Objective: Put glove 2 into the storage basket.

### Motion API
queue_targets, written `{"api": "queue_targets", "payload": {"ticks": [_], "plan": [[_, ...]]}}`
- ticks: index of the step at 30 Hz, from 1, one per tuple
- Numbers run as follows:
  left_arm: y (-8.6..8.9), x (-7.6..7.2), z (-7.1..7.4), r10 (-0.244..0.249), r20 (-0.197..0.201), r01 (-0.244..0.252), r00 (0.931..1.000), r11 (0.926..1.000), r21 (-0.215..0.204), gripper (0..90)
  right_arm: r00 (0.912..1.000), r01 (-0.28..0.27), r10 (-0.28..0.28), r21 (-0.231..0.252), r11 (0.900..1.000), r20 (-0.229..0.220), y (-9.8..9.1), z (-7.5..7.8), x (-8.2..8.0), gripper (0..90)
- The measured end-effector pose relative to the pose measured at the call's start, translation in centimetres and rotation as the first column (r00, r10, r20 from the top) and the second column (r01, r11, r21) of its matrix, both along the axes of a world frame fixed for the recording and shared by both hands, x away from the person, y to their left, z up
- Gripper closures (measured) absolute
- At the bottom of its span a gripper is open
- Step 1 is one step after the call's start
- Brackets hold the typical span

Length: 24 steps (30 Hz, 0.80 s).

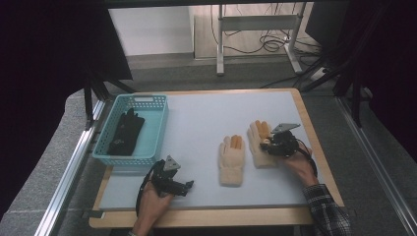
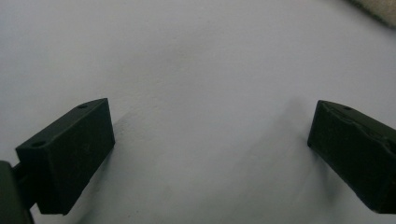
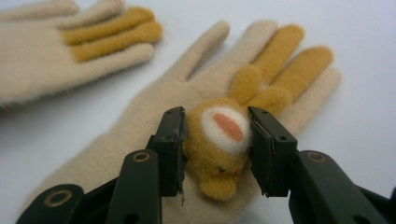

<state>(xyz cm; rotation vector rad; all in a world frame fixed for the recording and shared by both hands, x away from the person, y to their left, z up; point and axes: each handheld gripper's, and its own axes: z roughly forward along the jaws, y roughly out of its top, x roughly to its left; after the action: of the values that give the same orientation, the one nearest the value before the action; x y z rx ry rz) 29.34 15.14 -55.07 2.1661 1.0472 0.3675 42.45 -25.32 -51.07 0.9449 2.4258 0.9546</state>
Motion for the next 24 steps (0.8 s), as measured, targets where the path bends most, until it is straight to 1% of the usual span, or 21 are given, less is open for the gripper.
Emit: {"api": "queue_targets", "payload": {"ticks": [1, 2, 3, 4, 5, 7, 9, 10, 12, 13, 14, 15, 16, 17, 18, 19, 20, 22, 24], "plan": [[0.0, 0.0, 0.0, 0.000, 0.000, 0.000, 1.0000, 1.0000, 0.000, 0.8, 1.0000, 0.000, 0.000, 0.000, 1.0000, 0.000, 0.0, 0.0, 0.0, 57.8], [0.0, 0.0, 0.0, 0.000, 0.000, 0.000, 1.0000, 1.0000, 0.000, 0.7, 0.9998, 0.018, -0.018, 0.022, 0.9996, 0.006, 0.1, 0.5, -0.4, 57.9], [0.0, 0.0, 0.0, 0.000, 0.000, 0.000, 1.0000, 1.0000, 0.000, 0.7, 0.9998, 0.018, -0.018, 0.022, 0.9996, 0.006, 0.1, 0.5, -0.4, 57.9], [0.0, 0.0, 0.0, 0.000, 0.000, 0.000, 1.0000, 1.0000, 0.000, 0.7, 0.9994, 0.035, -0.036, 0.058, 0.9977, 0.005, 0.1, 1.2, -0.9, 57.9], [0.0, 0.0, 0.0, 0.000, 0.000, 0.000, 1.0000, 1.0000, 0.000, 0.7, 0.9989, 0.046, -0.046, 0.075, 0.9962, 0.005, 0.1, 1.7, -1.2, 57.9], [0.0, 0.0, 0.0, 0.000, 0.000, 0.000, 1.0000, 1.0000, 0.000, 0.8, 0.9987, 0.051, -0.051, 0.083, 0.9952, 0.006, 0.2, 1.9, -1.4, 57.9], [0.0, 0.0, 0.0, 0.000, 0.000, 0.000, 1.0000, 1.0000, 0.001, 0.8, 0.9978, 0.065, -0.066, 0.121, 0.9906, 0.008, 0.5, 3.0, -2.4, 57.9], [0.0, 0.0, 0.0, 0.000, 0.000, 0.000, 1.0000, 1.0000, 0.001, 0.8, 0.9978, 0.065, -0.066, 0.121, 0.9906, 0.008, 0.5, 3.0, -2.4, 57.9], [0.0, 0.0, 0.0, 0.000, 0.000, 0.000, 1.0000, 1.0000, 0.001, 0.8, 0.9975, 0.069, -0.071, 0.149, 0.9865, 0.005, 0.7, 3.7, -3.0, 57.9], [0.0, 0.0, 0.0, -0.001, 0.000, 0.001, 1.0000, 1.0000, 0.002, 0.7, 0.9974, 0.071, -0.072, 0.181, 0.9809, 0.001, 1.0, 4.5, -3.8, 57.8], [0.0, 0.0, 0.0, 0.000, 0.000, 0.000, 1.0000, 1.0000, 0.001, 0.8, 0.9976, 0.068, -0.069, 0.196, 0.9782, 0.000, 1.3, 5.0, -4.3, 57.8], [0.0, 0.0, 0.0, 0.000, 0.000, 0.000, 1.0000, 1.0000, 0.001, 0.7, 0.9976, 0.068, -0.069, 0.196, 0.9782, 0.000, 1.3, 5.0, -4.3, 57.8], [0.0, 0.0, 0.0, 0.000, 0.000, 0.000, 1.0000, 1.0000, 0.001, 0.8, 0.9983, 0.056, -0.058, 0.210, 0.9762, 0.005, 1.9, 5.8, -5.1, 57.8], [0.0, 0.0, 0.0, 0.002, 0.000, -0.002, 1.0000, 1.0000, -0.001, 0.7, 0.9986, 0.051, -0.053, 0.217, 0.9748, 0.005, 2.3, 6.2, -5.5, 57.7], [0.0, 0.0, 0.0, 0.002, 0.000, -0.002, 1.0000, 1.0000, -0.001, 0.7, 0.9990, 0.042, -0.045, 0.229, 0.9724, 0.005, 2.7, 6.6, -5.9, 57.7], [0.0, 0.0, 0.0, 0.002, 0.002, -0.002, 1.0000, 1.0000, 0.001, 0.7, 0.9990, 0.042, -0.045, 0.229, 0.9724, 0.005, 2.7, 6.6, -5.9, 57.7], [0.0, 0.0, 0.0, 0.000, 0.002, 0.000, 1.0000, 1.0000, 0.001, 0.8, 0.9995, 0.029, -0.031, 0.246, 0.9687, 0.003, 3.7, 7.0, -6.7, 57.6], [0.0, 0.0, 0.0, 0.000, 0.002, 0.000, 1.0000, 1.0000, 0.001, 0.8, 0.9998, 0.020, -0.021, 0.244, 0.9695, -0.001, 4.8, 7.2, -7.2, 57.5], [0.0, 0.0, 0.0, 0.000, 0.002, 0.000, 1.0000, 1.0000, 0.001, 0.8, 0.9999, 0.011, -0.010, 0.231, 0.9728, -0.005, 6.4, 7.0, -7.8, 57.4]]}}
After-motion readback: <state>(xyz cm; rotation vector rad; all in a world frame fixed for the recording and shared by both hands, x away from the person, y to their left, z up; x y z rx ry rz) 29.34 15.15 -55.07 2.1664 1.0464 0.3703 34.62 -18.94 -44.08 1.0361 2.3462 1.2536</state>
